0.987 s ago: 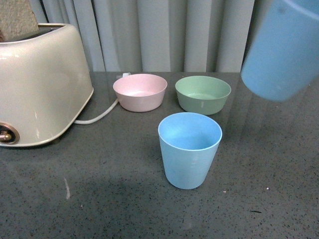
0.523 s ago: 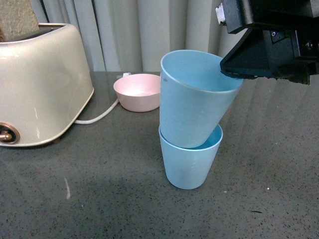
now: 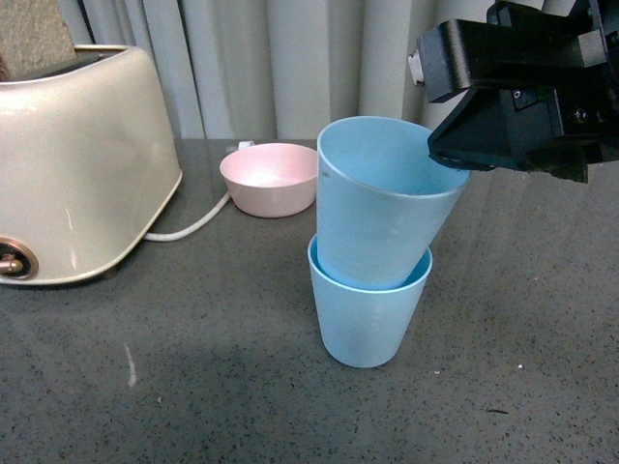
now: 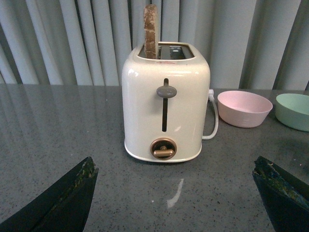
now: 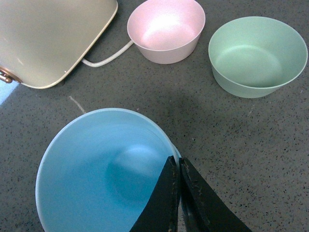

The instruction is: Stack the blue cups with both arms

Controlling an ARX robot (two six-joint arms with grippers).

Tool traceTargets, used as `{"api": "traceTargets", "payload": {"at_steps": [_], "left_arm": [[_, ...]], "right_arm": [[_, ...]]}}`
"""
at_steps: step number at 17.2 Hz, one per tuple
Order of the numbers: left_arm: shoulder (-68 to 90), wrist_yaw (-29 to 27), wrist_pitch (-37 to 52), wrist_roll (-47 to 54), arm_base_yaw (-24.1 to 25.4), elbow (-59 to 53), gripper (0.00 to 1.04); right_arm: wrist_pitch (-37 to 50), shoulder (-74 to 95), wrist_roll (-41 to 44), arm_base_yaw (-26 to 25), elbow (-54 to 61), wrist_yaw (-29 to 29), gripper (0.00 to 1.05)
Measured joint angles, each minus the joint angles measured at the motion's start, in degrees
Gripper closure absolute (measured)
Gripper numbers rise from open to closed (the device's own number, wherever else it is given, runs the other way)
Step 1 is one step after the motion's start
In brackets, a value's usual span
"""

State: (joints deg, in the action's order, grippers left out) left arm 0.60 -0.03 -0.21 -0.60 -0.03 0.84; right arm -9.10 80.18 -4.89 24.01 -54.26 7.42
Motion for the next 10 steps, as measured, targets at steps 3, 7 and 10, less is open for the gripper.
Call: {"api": "traceTargets", "payload": {"at_steps": [3, 7, 10], "left_arm": [[0.0, 0.0, 0.0, 0.0, 0.0, 0.0, 0.07], [0.0, 0.0, 0.0, 0.0, 0.0, 0.0, 0.07], [0.0, 0.0, 0.0, 0.0, 0.0, 0.0, 0.07]], "right_arm": [[-0.5, 0.2, 0.0, 0.0, 0.0, 0.0, 1.03], [-1.2, 0.3, -0.3, 0.0, -0.4, 0.4, 0.71], [-1.3, -0.7, -1.0, -0.8, -1.5, 0.6, 0.47]]}}
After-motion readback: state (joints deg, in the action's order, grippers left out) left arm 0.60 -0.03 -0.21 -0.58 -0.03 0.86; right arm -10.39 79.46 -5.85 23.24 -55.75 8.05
